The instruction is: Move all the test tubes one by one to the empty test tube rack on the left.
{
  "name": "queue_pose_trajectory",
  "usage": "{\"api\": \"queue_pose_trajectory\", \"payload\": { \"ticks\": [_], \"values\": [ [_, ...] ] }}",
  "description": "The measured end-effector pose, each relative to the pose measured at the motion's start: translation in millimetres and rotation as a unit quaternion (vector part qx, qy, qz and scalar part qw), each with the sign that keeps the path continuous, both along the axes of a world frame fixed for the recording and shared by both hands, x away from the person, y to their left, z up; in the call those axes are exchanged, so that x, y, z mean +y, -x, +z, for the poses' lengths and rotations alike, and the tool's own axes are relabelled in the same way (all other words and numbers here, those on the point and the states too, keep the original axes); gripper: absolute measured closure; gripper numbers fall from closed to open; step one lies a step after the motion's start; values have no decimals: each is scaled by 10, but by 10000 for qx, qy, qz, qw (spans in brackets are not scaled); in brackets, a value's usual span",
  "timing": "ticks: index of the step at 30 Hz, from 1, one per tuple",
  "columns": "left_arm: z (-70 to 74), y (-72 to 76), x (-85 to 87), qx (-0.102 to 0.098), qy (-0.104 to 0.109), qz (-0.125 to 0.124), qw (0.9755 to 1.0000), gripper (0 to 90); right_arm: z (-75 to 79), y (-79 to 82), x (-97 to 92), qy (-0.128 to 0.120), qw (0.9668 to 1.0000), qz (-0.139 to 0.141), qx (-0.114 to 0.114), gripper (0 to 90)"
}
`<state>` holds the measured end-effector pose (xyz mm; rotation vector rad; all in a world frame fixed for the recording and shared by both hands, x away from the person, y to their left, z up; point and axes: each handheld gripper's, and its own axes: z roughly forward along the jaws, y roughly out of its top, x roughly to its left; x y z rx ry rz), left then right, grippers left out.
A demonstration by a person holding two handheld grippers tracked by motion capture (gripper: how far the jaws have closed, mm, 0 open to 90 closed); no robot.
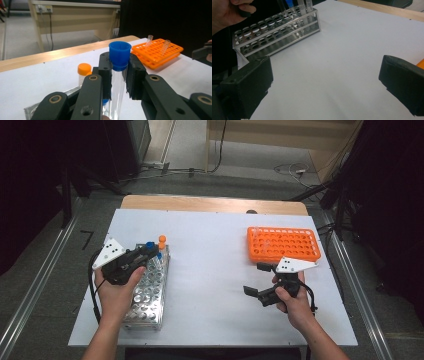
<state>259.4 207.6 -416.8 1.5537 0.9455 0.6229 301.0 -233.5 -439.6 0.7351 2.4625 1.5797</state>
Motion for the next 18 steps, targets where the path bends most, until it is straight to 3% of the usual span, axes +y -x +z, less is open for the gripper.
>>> {"api": "queue_pose_trajectory", "payload": {
  "ticks": [11,18],
  "values": [
    [-111,-6,-42,79,-129,233,9996,770,-27,-15,-15,55,10000,-40,3,0],
    [-153,11,-81,256,-430,353,9981,767,-35,-20,-23,84,10000,-52,-3,0]
  ]
}}
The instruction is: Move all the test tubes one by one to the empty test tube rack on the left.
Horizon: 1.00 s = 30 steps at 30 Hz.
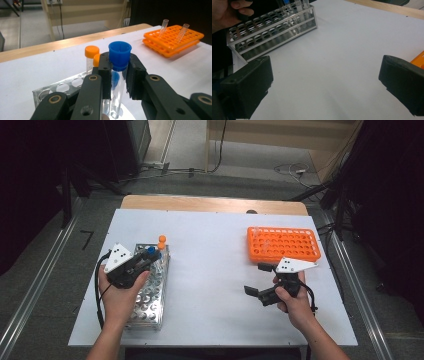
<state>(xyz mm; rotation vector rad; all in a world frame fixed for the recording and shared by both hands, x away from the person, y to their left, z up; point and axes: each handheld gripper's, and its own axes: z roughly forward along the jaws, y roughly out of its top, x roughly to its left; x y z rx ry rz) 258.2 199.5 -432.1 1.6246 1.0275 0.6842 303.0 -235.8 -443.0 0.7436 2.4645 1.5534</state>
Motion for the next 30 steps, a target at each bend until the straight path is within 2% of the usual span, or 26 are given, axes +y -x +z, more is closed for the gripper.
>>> {"api": "queue_pose_trajectory", "payload": {
  "ticks": [5,12,16,23,27,30],
  "values": [
    [-15,3,-32,180,-214,119,9995,755,-2,-2,-9,8,10000,-23,-3,0],
    [-41,-17,-90,348,-360,109,9987,700,-4,-9,-23,10,10000,-52,3,0],
    [-17,-9,-90,382,-162,47,9991,599,-6,-21,-46,6,10000,-81,-16,0],
    [70,36,-65,298,351,-71,9989,274,4,-50,-106,-10,9998,-193,-48,0],
    [117,55,-96,232,484,-205,9984,147,14,-73,-139,-39,9996,-292,-49,0],
    [132,58,-146,202,484,-343,9980,90,21,-98,-163,-44,9992,-379,-74,0]
  ]
}}
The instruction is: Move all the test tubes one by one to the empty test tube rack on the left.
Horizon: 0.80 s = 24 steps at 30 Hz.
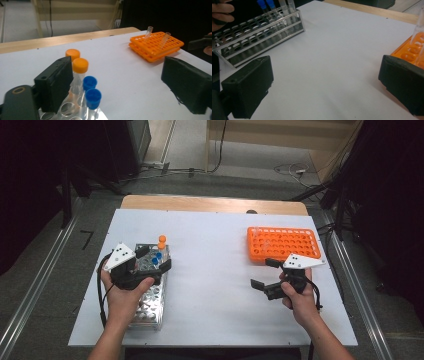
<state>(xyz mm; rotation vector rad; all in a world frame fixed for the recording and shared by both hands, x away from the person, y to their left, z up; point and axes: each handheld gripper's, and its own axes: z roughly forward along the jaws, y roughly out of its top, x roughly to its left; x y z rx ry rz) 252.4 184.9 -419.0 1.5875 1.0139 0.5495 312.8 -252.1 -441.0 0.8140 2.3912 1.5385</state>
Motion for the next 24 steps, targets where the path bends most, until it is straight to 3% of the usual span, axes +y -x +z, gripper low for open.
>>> {"api": "queue_pose_trajectory", "payload": {
  "ticks": [7,24],
  "values": [
    [25,11,-148,-44,-31,-300,9995,17,16,-78,-60,-46,9997,-229,-49,15],
    [50,57,-506,-54,-59,-919,9957,0,-68,-420,-182,30,9968,-796,101,43]
  ]
}}
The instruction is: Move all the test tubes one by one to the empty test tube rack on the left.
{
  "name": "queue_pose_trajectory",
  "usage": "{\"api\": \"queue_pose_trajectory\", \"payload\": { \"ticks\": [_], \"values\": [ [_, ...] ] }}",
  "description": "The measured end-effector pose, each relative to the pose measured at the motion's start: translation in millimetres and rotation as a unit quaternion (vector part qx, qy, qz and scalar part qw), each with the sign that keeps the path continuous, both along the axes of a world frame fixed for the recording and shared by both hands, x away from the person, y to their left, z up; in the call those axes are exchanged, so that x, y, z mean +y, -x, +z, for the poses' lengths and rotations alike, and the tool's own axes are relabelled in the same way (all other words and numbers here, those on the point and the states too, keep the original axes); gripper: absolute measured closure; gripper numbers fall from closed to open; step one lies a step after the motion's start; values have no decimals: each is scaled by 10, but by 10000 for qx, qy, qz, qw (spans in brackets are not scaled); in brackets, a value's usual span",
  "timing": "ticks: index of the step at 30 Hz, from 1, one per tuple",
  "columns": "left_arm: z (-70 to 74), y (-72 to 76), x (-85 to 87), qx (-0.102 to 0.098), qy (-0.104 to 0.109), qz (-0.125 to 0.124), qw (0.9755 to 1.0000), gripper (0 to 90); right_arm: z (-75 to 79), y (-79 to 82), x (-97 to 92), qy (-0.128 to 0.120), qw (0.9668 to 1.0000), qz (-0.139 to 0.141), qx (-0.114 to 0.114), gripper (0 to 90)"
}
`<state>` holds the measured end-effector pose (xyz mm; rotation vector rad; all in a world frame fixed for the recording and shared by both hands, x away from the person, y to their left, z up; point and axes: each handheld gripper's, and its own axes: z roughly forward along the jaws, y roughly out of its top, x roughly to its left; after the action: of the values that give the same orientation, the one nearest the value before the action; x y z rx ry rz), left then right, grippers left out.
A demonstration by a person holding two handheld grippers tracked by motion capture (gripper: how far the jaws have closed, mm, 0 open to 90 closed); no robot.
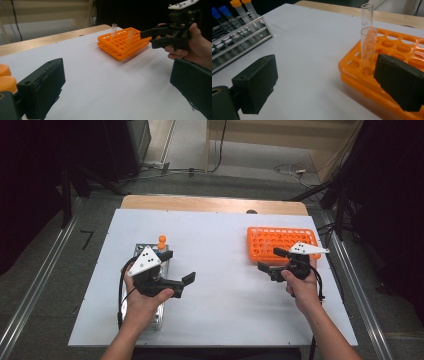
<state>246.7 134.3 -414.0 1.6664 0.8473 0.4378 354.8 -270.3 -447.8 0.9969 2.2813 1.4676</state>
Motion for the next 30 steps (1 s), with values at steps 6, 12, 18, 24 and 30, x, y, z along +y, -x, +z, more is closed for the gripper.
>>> {"api": "queue_pose_trajectory", "payload": {
  "ticks": [6,12,18,24,30],
  "values": [
    [-39,-14,-128,58,-76,-161,9998,0,-63,-111,6,0,9999,-153,65,75],
    [-64,-24,-206,94,-103,-260,9996,0,-100,-168,19,108,9982,-581,63,174],
    [-81,-24,-265,133,-118,-328,9993,0,-189,-246,60,367,9942,-1009,-56,331],
    [-89,-24,-293,144,-138,-374,9991,0,-255,-309,134,438,9924,-1114,-270,504],
    [-126,-28,-329,198,-145,-419,9988,0,-326,-336,174,567,9914,-1138,-324,589]
  ]
}}
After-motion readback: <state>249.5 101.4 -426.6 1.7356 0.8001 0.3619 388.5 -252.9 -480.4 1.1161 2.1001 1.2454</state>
